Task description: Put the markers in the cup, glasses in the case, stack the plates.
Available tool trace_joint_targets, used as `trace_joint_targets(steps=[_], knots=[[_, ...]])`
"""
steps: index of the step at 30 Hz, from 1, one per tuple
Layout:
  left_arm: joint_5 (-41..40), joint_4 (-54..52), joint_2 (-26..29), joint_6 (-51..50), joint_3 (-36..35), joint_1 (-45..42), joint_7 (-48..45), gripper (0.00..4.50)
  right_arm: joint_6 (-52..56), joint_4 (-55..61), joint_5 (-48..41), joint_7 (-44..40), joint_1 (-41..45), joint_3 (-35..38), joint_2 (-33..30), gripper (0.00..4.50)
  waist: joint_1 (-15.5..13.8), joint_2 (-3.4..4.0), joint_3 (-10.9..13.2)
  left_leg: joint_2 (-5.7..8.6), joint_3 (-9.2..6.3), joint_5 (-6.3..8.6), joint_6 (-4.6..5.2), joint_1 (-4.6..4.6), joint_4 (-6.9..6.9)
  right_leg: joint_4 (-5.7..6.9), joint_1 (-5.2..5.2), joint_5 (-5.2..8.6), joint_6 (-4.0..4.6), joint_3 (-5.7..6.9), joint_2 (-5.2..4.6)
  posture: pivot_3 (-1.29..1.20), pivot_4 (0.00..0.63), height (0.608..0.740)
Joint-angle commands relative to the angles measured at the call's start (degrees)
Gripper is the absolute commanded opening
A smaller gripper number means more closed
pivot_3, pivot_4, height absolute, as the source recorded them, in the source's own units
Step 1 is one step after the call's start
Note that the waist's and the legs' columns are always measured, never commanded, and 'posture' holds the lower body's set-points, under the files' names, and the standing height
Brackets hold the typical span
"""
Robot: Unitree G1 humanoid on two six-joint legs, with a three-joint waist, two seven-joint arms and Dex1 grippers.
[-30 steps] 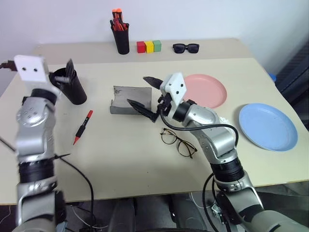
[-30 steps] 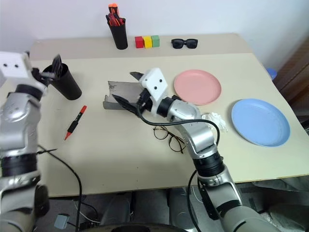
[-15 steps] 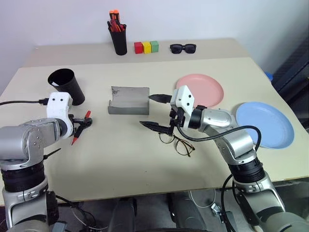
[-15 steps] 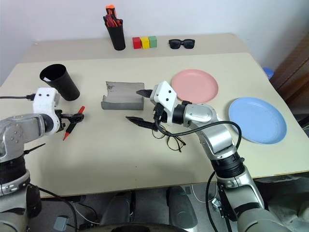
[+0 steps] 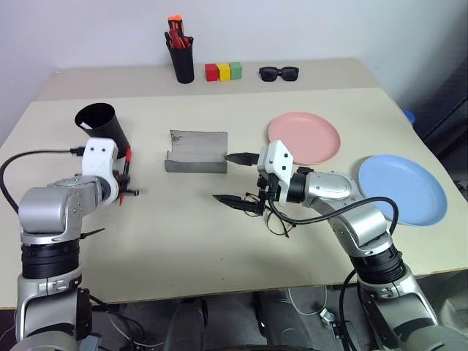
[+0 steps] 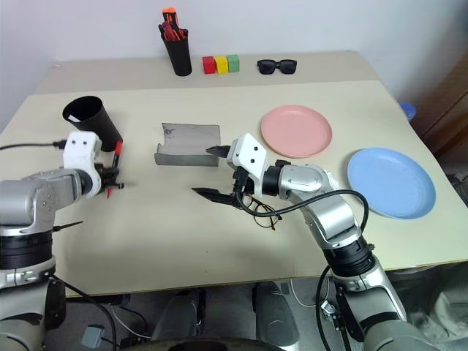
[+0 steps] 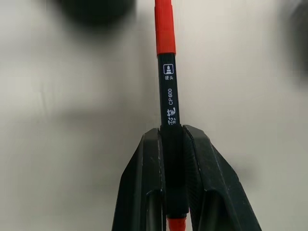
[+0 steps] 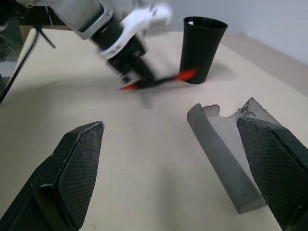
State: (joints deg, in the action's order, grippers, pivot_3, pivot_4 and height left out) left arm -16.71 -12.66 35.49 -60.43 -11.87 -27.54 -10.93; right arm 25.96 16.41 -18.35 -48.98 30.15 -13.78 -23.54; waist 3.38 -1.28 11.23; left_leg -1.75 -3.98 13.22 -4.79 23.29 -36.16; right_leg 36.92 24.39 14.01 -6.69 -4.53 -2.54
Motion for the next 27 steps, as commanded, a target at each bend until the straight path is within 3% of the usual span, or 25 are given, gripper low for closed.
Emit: trace_joint_targets(steps=[1, 5, 9, 15, 19, 25, 27], knots=[[2.2, -3.5, -2.1, 18.9, -1.5, -3.4, -0.8, 0.02, -1.6, 1.4, 0.5, 1.6, 1.2, 0.2, 1.5, 4.50, -0.7, 0.00, 0.0, 0.01, 0.01, 0.00, 0.00, 0.00, 0.00, -0.01, 0.00, 0.00, 0.00, 0.00, -0.01, 0.00, 0.150, 0.740], [6.3, 3.4, -7.2, 28.3, -2.9, -9.6, 7.0, 0.02, -3.8, -1.8, 3.2, 5.9, 3.2, -0.4, 5.5, 4.50, -1.0, -0.01, 0.0, 0.02, 0.04, -0.01, 0.00, 0.01, -0.05, -0.02, 0.00, 0.00, -0.01, -0.01, 0.00, 0.00, 0.150, 0.740], [14.3, 15.5, -7.2, 40.8, -1.3, -14.1, 13.9, 0.02, -5.6, -4.4, 5.6, 9.3, 4.2, -1.4, 9.7, 4.50, -0.8, 0.00, 0.0, 0.02, 0.06, -0.01, 0.01, -0.02, -0.02, 0.00, 0.00, -0.01, -0.02, -0.02, 0.02, 0.00, 0.150, 0.740], [17.4, 32.5, -6.8, 53.3, -2.0, -19.6, 18.8, 0.02, -6.6, -4.8, 6.8, 10.7, 3.4, -2.5, 12.5, 4.50, -0.9, 0.00, 0.0, 0.03, 0.04, -0.01, 0.01, 0.02, 0.00, 0.01, 0.03, -0.01, -0.02, 0.00, 0.00, 0.00, 0.150, 0.740], [17.1, 37.3, -7.0, 57.0, -2.1, -20.4, 18.8, 0.02, -6.3, -4.0, 6.8, 11.1, 2.4, -2.3, 12.5, 4.50, -0.9, 0.00, 0.0, 0.03, 0.04, -0.01, 0.01, 0.03, 0.00, 0.01, 0.03, -0.01, -0.03, 0.01, -0.01, 0.00, 0.150, 0.740], [16.6, 39.7, -7.5, 58.0, -2.5, -20.1, 20.2, 2.93, -5.7, -3.1, 6.6, 11.6, 1.7, -1.8, 12.1, 4.50, -0.8, 0.00, 0.0, 0.03, 0.03, -0.01, 0.01, 0.02, 0.00, 0.04, 0.03, -0.01, -0.03, 0.01, 0.00, 0.00, 0.150, 0.740], [16.0, 39.4, -7.8, 58.2, -2.6, -19.8, 20.0, 2.93, -5.6, -2.8, 6.4, 11.6, 1.5, -1.8, 11.8, 4.50, -0.9, 0.00, 0.0, 0.03, 0.02, -0.01, 0.01, 0.02, 0.01, 0.05, 0.03, -0.01, -0.03, 0.02, 0.01, 0.00, 0.150, 0.740]])
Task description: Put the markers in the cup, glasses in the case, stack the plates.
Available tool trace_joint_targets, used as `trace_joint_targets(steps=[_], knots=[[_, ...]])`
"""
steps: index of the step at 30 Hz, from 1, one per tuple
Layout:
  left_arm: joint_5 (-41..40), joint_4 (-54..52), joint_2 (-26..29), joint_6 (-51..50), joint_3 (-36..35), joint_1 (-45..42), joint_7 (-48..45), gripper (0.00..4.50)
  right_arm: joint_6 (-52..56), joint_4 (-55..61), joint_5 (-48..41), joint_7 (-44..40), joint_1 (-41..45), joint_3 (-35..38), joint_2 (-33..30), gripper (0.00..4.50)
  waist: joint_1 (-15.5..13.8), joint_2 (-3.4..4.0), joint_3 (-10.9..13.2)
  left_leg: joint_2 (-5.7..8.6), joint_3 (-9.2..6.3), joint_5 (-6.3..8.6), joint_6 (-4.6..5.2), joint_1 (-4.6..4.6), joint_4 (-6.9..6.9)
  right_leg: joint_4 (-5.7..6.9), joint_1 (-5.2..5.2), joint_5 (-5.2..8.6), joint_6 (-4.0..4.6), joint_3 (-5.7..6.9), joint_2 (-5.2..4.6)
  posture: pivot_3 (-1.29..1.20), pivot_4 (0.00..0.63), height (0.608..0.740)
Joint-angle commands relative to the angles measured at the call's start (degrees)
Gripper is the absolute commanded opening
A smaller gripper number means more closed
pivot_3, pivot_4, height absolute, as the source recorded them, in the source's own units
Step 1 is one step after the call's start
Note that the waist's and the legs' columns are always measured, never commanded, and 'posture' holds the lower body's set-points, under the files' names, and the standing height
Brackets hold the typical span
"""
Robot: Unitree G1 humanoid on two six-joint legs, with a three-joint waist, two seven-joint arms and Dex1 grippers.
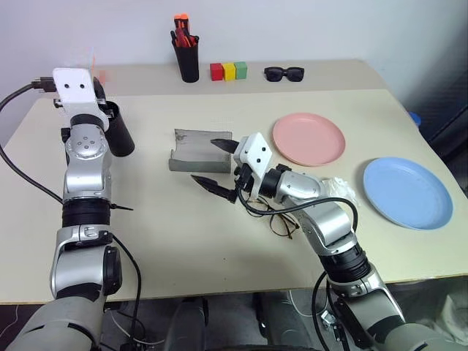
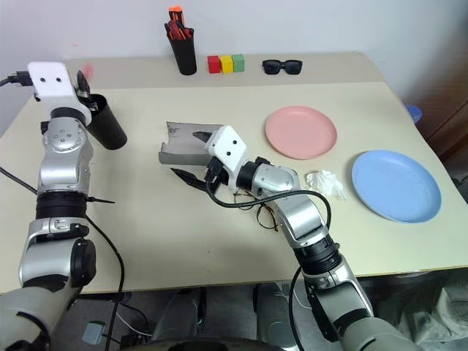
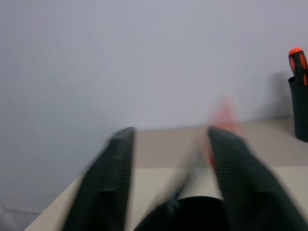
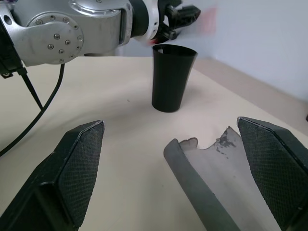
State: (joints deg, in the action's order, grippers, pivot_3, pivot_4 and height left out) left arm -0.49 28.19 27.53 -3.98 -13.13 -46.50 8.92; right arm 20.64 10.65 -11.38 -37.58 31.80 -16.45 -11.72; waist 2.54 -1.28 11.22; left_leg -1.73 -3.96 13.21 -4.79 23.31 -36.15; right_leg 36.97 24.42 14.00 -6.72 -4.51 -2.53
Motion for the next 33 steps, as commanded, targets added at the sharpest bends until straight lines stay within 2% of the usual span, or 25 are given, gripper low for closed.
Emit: trace_joint_targets(steps=[1, 5, 12, 18, 23, 33], knots=[[-0.7, -2.0, -0.1, 1.9, -1.4, -0.7, -0.1, 2.93, -0.2, 3.2, -0.6, 0.2, -0.3, 0.9, -0.2, 4.50, 0.0, 0.00, 0.0, 0.00, 0.00, 0.00, 0.00, 0.00, 0.00, 0.00, 0.00, 0.00, 0.00, 0.00, 0.00, 0.00, 0.150, 0.740], [-4.0, -6.4, -1.4, 2.5, -1.5, -0.1, -4.3, 2.93, 0.1, 3.5, -0.9, -0.4, -0.6, 1.4, -1.4, 4.50, 0.0, 0.00, 0.0, 0.00, 0.00, 0.00, 0.00, 0.01, -0.01, 0.00, 0.00, 0.00, 0.00, 0.00, -0.01, 0.00, 0.150, 0.740], [-3.7, -10.4, -0.5, -3.4, -1.7, 1.3, -6.1, 2.93, -0.3, 2.7, -1.0, -1.4, -0.9, 2.3, -3.5, 4.50, 0.1, 0.00, 0.0, 0.00, 0.00, 0.00, 0.00, 0.00, 0.00, 0.00, 0.00, 0.00, 0.00, 0.00, 0.00, 0.00, 0.150, 0.740], [-1.6, -7.5, 5.1, -16.7, 0.7, -2.5, -10.4, 2.93, -0.6, 2.9, -0.5, -1.3, -1.4, 1.5, -3.3, 4.50, 0.1, 0.00, 0.0, 0.00, -0.01, 0.00, 0.00, -0.01, 0.00, 0.02, 0.00, 0.00, 0.00, 0.00, 0.03, 0.00, 0.150, 0.740], [1.1, -5.6, 13.2, -30.1, 7.3, -7.8, -21.0, 2.93, -0.6, 3.2, -0.3, -1.3, -1.7, 1.0, -3.1, 4.50, 0.1, -0.01, 0.0, 0.00, -0.03, 0.00, 0.00, 0.03, 0.01, -0.02, 0.00, 0.01, -0.01, 0.01, 0.03, 0.00, 0.150, 0.740], [2.8, -1.6, 16.8, -37.3, 12.2, -10.0, -29.1, 2.93, -0.8, 3.2, -0.1, -1.1, -1.8, 0.7, -2.7, 4.50, 0.2, -0.01, 0.0, -0.01, -0.03, 0.00, 0.00, 0.01, 0.04, 0.01, 0.02, 0.03, -0.02, 0.01, 0.05, 0.00, 0.150, 0.740]])
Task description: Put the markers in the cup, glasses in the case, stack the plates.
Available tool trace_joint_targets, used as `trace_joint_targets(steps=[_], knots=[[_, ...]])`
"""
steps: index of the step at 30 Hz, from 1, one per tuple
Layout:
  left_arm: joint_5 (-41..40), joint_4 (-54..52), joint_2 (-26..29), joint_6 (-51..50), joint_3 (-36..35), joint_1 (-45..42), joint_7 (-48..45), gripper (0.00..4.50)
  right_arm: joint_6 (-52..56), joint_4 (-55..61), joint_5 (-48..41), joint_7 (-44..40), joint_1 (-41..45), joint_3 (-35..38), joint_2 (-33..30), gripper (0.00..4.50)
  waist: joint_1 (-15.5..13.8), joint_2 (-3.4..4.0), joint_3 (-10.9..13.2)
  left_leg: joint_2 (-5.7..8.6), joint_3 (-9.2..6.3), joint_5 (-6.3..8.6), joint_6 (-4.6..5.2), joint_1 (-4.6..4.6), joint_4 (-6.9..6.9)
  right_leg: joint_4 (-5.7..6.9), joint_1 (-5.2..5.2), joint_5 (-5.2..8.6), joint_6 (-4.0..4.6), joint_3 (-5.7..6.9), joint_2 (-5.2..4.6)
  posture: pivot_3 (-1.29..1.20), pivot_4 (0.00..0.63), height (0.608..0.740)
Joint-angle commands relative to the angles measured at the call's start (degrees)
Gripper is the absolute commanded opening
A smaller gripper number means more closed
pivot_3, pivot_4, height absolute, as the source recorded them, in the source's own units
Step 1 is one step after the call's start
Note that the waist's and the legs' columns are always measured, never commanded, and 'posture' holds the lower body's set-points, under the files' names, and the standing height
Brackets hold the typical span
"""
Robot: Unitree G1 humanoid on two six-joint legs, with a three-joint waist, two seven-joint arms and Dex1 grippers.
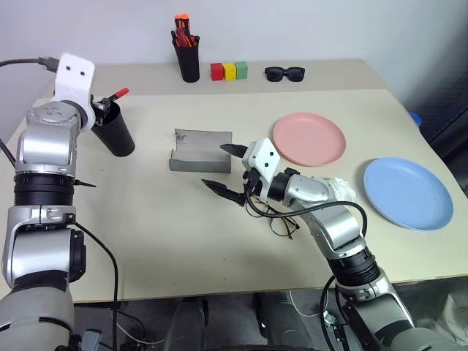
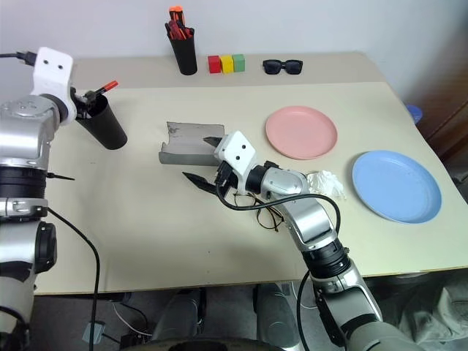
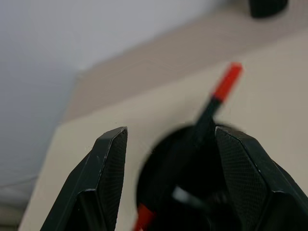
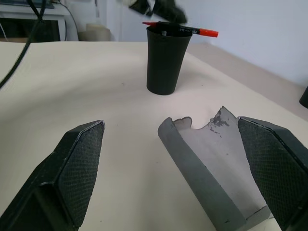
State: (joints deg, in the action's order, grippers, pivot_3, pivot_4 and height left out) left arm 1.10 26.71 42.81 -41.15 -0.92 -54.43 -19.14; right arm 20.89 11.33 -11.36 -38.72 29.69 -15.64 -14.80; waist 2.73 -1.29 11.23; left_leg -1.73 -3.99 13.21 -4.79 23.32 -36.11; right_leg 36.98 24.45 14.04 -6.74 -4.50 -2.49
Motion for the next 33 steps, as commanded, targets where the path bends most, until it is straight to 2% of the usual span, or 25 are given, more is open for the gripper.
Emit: trace_joint_targets(steps=[1, 9, 12, 16, 17, 27, 33], knots=[[1.4, 0.4, 1.6, 0.0, 0.2, -2.2, -1.4, 2.93, -1.1, 2.5, -0.1, 0.0, 0.3, -0.1, 0.4, 4.50, 0.0, 0.00, 0.0, -0.01, 0.00, 0.00, 0.00, 0.00, 0.00, 0.00, 0.01, 0.00, 0.00, 0.00, 0.01, 0.00, 0.150, 0.740], [2.9, 4.8, 0.8, 2.1, 0.4, -3.5, -1.4, 2.93, -1.2, 2.6, 0.1, 0.1, 0.1, -0.1, 0.5, 4.50, -0.1, 0.00, 0.0, -0.01, 0.00, 0.00, 0.00, 0.02, -0.01, 0.00, 0.01, 0.00, 0.00, 0.00, 0.00, 0.00, 0.150, 0.740], [2.9, 5.7, 0.6, 2.8, 0.1, -4.1, -1.3, 2.09, -1.2, 2.7, 0.1, 0.2, 0.1, -0.2, 0.5, 4.50, -0.1, 0.00, 0.0, 0.00, 0.00, 0.00, 0.00, 0.02, -0.01, 0.00, 0.01, 0.00, 0.00, 0.00, 0.00, 0.00, 0.150, 0.740], [3.0, 6.5, 0.5, 3.7, 0.2, -4.6, -1.3, 0.14, -1.2, 2.8, 0.2, 0.2, 0.1, -0.3, 0.6, 4.50, -0.1, 0.00, 0.0, 0.00, 0.00, 0.00, 0.00, 0.02, -0.01, 0.00, 0.01, 0.00, 0.00, 0.00, 0.00, 0.00, 0.150, 0.740], [3.1, 6.5, 0.4, 4.0, 0.4, -4.6, -1.3, 0.04, -1.2, 2.9, 0.2, 0.2, 0.0, -0.4, 0.6, 4.50, -0.1, 0.00, 0.0, 0.00, 0.00, 0.00, 0.00, 0.02, -0.01, 0.00, 0.01, 0.00, 0.00, 0.00, 0.00, 0.00, 0.150, 0.740], [2.7, 3.6, -0.2, 7.1, -2.1, -4.3, 1.9, 0.04, -1.4, 2.9, 0.5, 0.1, 0.0, -0.6, 0.7, 4.50, -0.1, 0.00, 0.0, -0.01, 0.00, 0.00, 0.00, 0.02, -0.01, 0.00, 0.01, 0.00, 0.00, 0.00, 0.00, 0.00, 0.150, 0.740], [-4.1, -8.4, -3.0, 7.6, -12.5, 0.1, 4.9, 0.04, -1.2, 3.3, 0.5, 0.3, -0.2, -0.6, 0.5, 4.50, -0.1, 0.00, 0.0, 0.00, -0.01, 0.00, 0.00, 0.03, -0.02, 0.00, 0.02, 0.00, 0.00, 0.00, -0.04, 0.00, 0.150, 0.740]])
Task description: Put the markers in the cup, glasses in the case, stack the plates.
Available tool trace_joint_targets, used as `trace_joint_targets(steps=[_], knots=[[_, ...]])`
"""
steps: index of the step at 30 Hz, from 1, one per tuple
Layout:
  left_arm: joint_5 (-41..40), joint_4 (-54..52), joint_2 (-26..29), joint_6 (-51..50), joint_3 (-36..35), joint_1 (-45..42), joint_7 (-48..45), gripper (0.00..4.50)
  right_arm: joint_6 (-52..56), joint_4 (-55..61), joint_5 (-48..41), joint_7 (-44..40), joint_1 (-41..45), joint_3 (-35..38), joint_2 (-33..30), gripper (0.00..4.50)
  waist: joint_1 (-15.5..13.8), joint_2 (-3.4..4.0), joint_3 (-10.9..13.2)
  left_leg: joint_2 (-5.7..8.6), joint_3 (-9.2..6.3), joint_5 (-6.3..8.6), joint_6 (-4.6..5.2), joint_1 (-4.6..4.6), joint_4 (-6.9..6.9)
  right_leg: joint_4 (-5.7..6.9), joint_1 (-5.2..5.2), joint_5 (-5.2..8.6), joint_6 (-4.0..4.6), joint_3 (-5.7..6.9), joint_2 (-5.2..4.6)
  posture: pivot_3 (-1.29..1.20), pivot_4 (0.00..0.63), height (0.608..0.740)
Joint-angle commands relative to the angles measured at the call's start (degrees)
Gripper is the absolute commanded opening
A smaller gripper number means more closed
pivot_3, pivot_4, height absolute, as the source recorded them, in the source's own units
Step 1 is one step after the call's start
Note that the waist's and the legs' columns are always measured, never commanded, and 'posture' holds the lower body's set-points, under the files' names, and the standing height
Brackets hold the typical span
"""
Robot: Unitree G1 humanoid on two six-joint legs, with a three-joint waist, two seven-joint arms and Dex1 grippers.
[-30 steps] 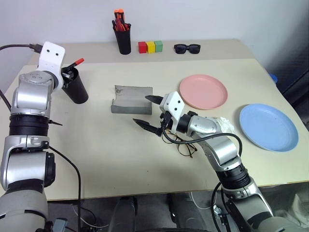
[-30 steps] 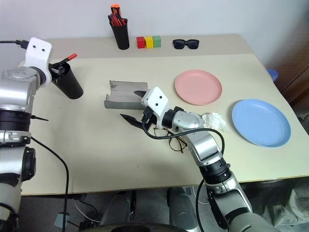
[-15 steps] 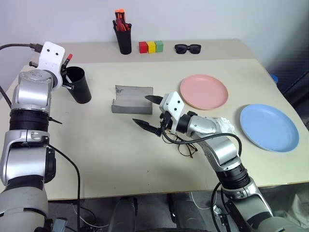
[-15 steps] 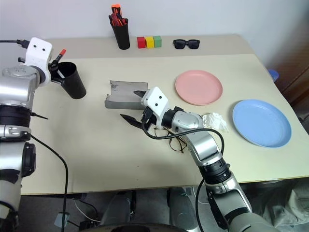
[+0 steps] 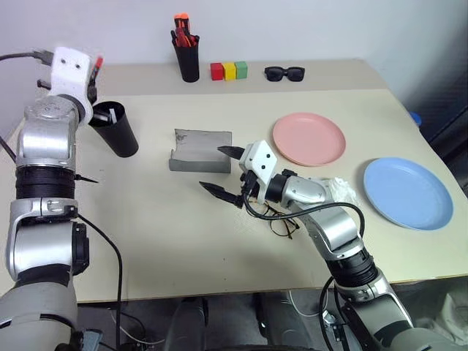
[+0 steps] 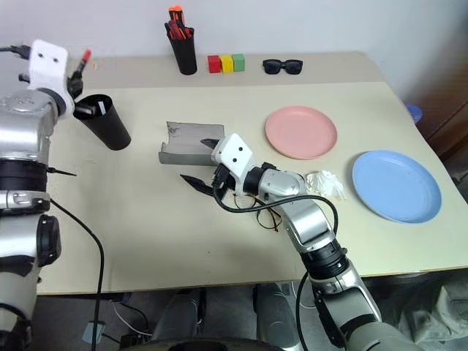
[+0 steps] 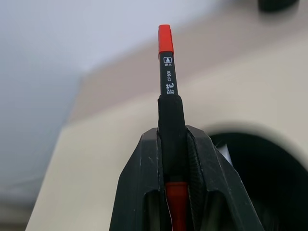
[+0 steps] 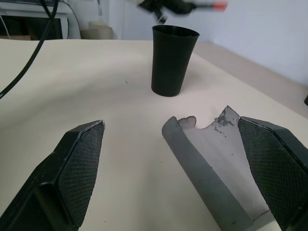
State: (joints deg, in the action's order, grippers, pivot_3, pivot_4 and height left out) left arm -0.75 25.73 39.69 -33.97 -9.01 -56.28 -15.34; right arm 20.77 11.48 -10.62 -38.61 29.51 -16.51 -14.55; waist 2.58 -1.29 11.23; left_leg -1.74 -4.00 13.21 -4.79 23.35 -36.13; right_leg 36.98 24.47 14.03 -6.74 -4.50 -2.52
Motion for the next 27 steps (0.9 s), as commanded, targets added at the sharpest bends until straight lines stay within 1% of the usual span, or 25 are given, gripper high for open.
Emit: trace_joint_targets(steps=[1, 2, 4, 6, 7, 10, 12, 16, 19, 22, 25, 27], knots=[[-3.8, -10.4, -0.6, -2.1, -6.2, 3.0, 1.3, 0.04, -1.1, 3.2, -0.3, 0.1, -0.2, 0.3, 0.2, 4.50, 0.2, 0.00, 0.0, 0.00, 0.01, 0.00, 0.00, -0.01, 0.01, 0.01, 0.00, 0.00, 0.00, -0.01, -0.01, 0.00, 0.150, 0.740], [-5.5, -13.3, -1.6, -3.6, -7.9, 3.8, 1.6, 0.04, -1.0, 3.4, -0.2, 0.1, -0.3, 0.4, 0.2, 4.50, 0.1, 0.00, 0.0, 0.00, 0.01, 0.00, 0.00, -0.02, 0.01, 0.01, 0.00, 0.00, 0.00, -0.01, 0.00, 0.00, 0.150, 0.740], [-7.5, -19.6, -4.3, 0.9, -11.1, 5.8, 3.7, 0.04, -1.0, 3.4, -0.3, -0.1, -0.4, 0.5, 0.1, 4.50, 0.0, 0.00, 0.0, 0.00, 0.00, 0.00, 0.00, -0.02, -0.01, 0.07, 0.00, 0.00, 0.00, 0.00, 0.00, 0.00, 0.150, 0.740], [-6.8, -23.9, -6.6, 7.2, -12.7, 8.1, 6.8, 0.04, -1.1, 3.0, -0.2, -0.2, -0.3, 0.4, 0.1, 4.50, 0.0, -0.01, 0.0, 0.00, 0.00, 0.00, 0.00, 0.00, -0.05, 0.06, 0.00, -0.01, 0.00, 0.00, -0.01, 0.00, 0.150, 0.740], [-6.7, -24.6, -7.6, 8.9, -13.2, 9.0, 7.8, 0.04, -1.1, 2.8, -0.2, -0.3, -0.2, 0.4, 0.2, 4.50, -0.1, -0.01, 0.0, 0.01, 0.00, 0.00, 0.00, 0.00, -0.06, 0.06, 0.00, -0.01, 0.00, 0.00, -0.03, 0.00, 0.150, 0.740], [-3.2, -24.3, -8.3, 13.9, -11.4, 12.2, 10.6, 0.04, -1.4, 2.2, -0.2, -0.7, 0.3, 0.1, 0.5, 4.50, 0.0, 0.00, 0.0, 0.02, 0.01, 0.00, -0.01, -0.03, -0.06, 0.07, -0.01, -0.01, 0.01, -0.01, -0.04, 0.00, 0.150, 0.740], [-4.0, -23.9, -9.9, 11.0, -11.1, 12.9, 11.8, 0.04, -1.6, 1.9, -0.2, -0.9, 0.5, 0.0, 0.6, 4.50, 0.0, 0.00, 0.0, 0.01, 0.01, 0.00, -0.01, -0.04, -0.06, 0.08, -0.01, -0.02, 0.01, -0.01, -0.02, 0.00, 0.150, 0.740], [-4.3, -26.3, -12.8, -3.9, -12.0, 10.2, 18.3, 0.04, -1.8, 2.0, -0.1, -1.3, 0.5, 0.2, 0.4, 4.50, 0.0, -0.01, 0.0, 0.02, 0.00, 0.00, 0.00, -0.02, -0.11, 0.10, -0.02, -0.02, 0.00, -0.01, -0.02, 0.00, 0.150, 0.740], [-6.9, -31.1, -20.1, -22.0, -17.3, 2.1, 27.6, 0.04, -1.4, 2.3, -0.1, -1.2, 0.2, 0.4, 0.3, 4.50, -0.2, -0.13, 0.0, 0.04, -0.07, -0.01, 0.00, 0.04, -0.14, 0.08, -0.02, -0.02, 0.00, 0.03, -0.02, 0.00, 0.150, 0.740], [-4.4, -32.5, -24.0, -36.1, -19.1, -4.3, 33.3, 0.04, -1.1, 2.6, -0.2, -1.2, -0.1, 0.4, 0.3, 4.50, -0.1, -0.21, 0.0, 0.06, -0.20, 0.00, 0.00, 0.12, -0.16, 0.03, -0.03, -0.01, -0.01, 0.15, -0.03, 0.00, 0.150, 0.740], [-2.9, -33.9, -27.4, -43.7, -22.0, -8.9, 37.0, 0.04, -1.0, 2.8, -0.2, -1.3, -0.3, 0.3, 0.2, 4.50, 0.3, -0.20, 0.0, 0.06, -0.20, 0.00, -0.01, 0.02, -0.07, 0.04, -0.03, -0.01, -0.01, 0.14, -0.02, 0.00, 0.150, 0.740], [-1.9, -35.0, -30.8, -46.4, -26.6, -11.9, 39.9, 0.04, -1.2, 2.5, -0.2, -1.4, -0.2, 0.3, 0.2, 4.50, 0.5, -0.20, 0.0, 0.06, -0.21, -0.01, -0.02, -0.02, -0.02, 0.06, -0.03, -0.01, -0.01, 0.14, 0.01, 0.00, 0.150, 0.740]])
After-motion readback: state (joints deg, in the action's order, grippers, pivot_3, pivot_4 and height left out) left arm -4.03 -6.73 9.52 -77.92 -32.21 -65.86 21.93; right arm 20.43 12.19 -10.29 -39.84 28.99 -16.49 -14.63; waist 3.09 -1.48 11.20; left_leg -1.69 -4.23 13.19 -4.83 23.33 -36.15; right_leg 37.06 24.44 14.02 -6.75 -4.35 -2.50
